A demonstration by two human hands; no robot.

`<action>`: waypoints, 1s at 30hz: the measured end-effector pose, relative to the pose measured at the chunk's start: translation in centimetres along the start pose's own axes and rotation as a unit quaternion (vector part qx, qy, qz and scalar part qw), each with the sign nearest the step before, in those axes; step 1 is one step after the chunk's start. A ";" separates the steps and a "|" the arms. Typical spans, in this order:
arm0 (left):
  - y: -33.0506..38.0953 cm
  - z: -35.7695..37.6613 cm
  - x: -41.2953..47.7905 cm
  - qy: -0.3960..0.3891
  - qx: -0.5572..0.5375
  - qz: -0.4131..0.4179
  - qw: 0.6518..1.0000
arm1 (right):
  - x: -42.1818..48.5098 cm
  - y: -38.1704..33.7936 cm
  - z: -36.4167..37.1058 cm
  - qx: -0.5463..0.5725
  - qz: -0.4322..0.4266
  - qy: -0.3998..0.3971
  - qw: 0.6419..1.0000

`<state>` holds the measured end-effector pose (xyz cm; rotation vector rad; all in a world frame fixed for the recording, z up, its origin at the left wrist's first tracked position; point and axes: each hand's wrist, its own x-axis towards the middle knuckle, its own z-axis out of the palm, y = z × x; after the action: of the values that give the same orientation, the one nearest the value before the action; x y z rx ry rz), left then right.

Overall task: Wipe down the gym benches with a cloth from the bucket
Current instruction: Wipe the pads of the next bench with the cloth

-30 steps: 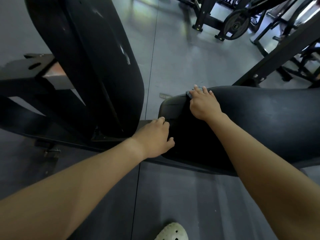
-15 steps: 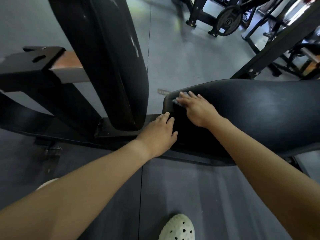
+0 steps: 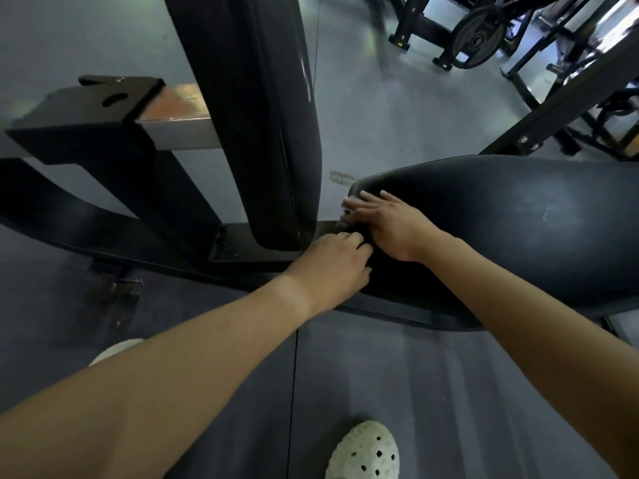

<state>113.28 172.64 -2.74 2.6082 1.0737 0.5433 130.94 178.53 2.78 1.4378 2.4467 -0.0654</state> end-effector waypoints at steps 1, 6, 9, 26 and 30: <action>0.1 0.0 0.0 -0.003 0.002 -0.001 1.000 | 0.8 0.6 -0.1 -0.003 0.019 0.006 1.000; 0.5 -0.3 0.0 -0.010 0.001 -0.014 1.000 | 3.9 1.8 -0.1 0.003 0.104 0.032 0.994; 0.7 -0.8 0.6 0.006 0.007 -0.007 1.000 | 2.6 0.9 0.2 0.009 0.050 0.024 0.998; 0.9 -0.7 6.3 0.005 -0.058 -0.078 0.995 | -1.4 12.3 -3.3 -0.026 0.279 0.060 0.958; 1.0 -0.4 6.3 0.038 -0.061 -0.086 0.994 | 0.0 9.7 -2.1 -0.035 0.263 0.101 0.959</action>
<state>117.85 176.56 -0.54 2.3804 1.2349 0.6495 138.83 183.72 5.85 2.0960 2.0942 0.2931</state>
